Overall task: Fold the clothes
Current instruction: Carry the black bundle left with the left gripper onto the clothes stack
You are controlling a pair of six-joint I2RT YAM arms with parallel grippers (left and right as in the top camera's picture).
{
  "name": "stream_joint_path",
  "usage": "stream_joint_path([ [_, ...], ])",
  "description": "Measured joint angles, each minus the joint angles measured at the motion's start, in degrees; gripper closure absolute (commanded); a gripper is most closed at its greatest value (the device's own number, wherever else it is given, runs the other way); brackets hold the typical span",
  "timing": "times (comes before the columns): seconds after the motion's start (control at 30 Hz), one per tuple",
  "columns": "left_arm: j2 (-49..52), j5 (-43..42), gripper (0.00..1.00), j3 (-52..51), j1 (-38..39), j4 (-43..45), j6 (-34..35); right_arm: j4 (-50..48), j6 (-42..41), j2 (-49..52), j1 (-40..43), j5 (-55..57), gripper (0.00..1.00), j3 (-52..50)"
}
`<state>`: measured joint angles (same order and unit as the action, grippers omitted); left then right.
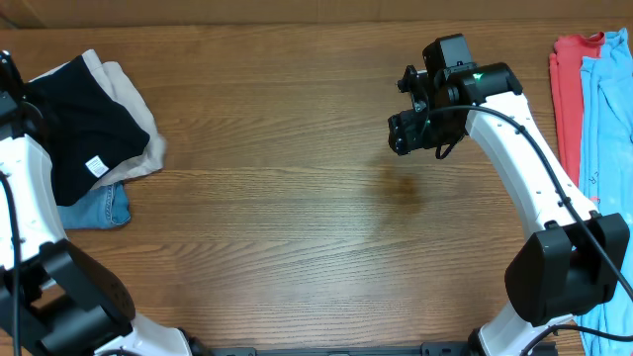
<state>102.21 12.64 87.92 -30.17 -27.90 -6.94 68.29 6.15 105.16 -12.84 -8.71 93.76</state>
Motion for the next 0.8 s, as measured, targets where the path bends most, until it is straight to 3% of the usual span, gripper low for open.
stream_joint_path([
  [0.43, 4.2, 1.7, 0.85, 0.0, -0.3, 9.1, -3.3, 0.3, -0.2, 0.0, 0.0, 0.0, 0.27, 0.0],
  [0.47, 4.2, 1.8, 0.76, 0.0, -0.4, 9.3, -3.7, 0.3, -0.2, 0.0, 0.0, 0.0, 0.27, 0.0],
  [0.53, 4.4, 2.2, 0.73, 0.0, -0.6, 9.6, -3.9, 0.3, -0.2, 0.0, 0.0, 0.0, 0.28, 0.0],
  [0.73, 5.7, 3.1, 0.00, 0.2, -1.5, 10.0, -4.9, 0.4, -0.2, 0.0, 0.0, 0.0, 0.28, 0.0],
  [0.8, 6.0, 3.3, 0.00, 0.2, -1.5, 10.3, -5.0, 0.4, -0.2, 0.0, 0.0, 0.0, 0.28, 0.0],
])
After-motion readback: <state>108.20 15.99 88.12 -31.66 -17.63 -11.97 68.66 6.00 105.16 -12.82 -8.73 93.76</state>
